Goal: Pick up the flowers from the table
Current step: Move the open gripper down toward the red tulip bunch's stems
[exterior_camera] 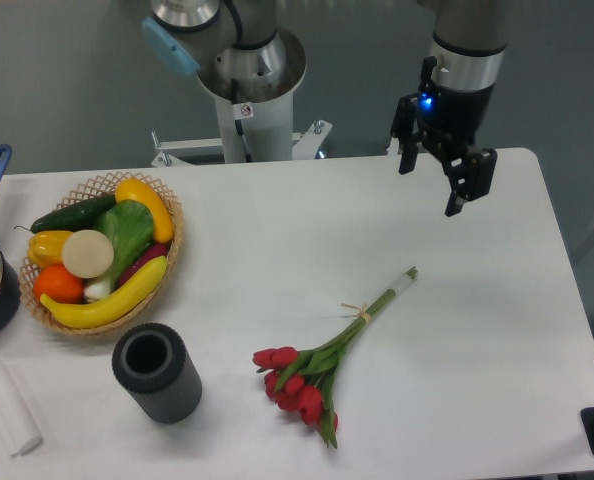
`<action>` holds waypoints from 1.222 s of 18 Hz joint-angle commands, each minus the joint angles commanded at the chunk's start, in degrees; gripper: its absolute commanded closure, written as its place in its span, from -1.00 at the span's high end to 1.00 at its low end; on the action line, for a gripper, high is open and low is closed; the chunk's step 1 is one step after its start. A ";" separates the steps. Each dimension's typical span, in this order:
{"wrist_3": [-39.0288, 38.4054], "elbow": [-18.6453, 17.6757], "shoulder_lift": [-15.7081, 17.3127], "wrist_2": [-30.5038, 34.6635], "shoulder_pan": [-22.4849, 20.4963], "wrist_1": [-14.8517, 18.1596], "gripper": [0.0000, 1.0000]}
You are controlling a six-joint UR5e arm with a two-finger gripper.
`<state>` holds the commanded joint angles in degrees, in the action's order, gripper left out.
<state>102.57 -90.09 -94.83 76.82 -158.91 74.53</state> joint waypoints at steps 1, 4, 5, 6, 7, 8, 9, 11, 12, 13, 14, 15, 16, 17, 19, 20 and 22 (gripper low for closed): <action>0.00 0.00 0.09 0.09 0.17 0.00 1.00; -0.09 0.18 0.00 -0.61 0.26 0.00 1.00; -0.70 0.18 0.00 -0.62 0.44 0.00 1.00; -1.92 -0.09 0.09 -0.62 0.53 0.00 1.00; -3.59 -0.09 0.09 -0.62 0.61 0.00 1.00; -5.17 -0.09 -0.09 -0.79 0.62 0.00 1.00; -6.58 -0.09 -0.09 -0.79 0.70 0.00 1.00; -10.00 -0.09 -0.26 -0.79 0.88 0.00 1.00; -12.28 -0.09 -0.52 -0.79 1.14 0.00 1.00; -15.00 -0.17 -0.79 -0.79 1.66 -0.09 1.00; -17.90 -0.18 -1.40 -0.79 2.63 -0.52 1.00; -20.10 -0.09 -2.28 -0.79 3.77 -1.66 1.00; -21.78 -0.17 -2.89 -0.79 5.00 -2.89 1.00; -23.45 -0.26 -3.68 -0.79 6.14 -3.42 1.00; -27.40 -0.53 -5.44 -0.79 8.16 -4.39 1.00; -28.90 -0.61 -6.41 -0.70 9.39 -5.35 1.00; -30.93 -0.97 -7.82 -0.70 10.46 -7.02 1.00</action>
<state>71.64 -91.05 -102.65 76.11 -148.45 67.51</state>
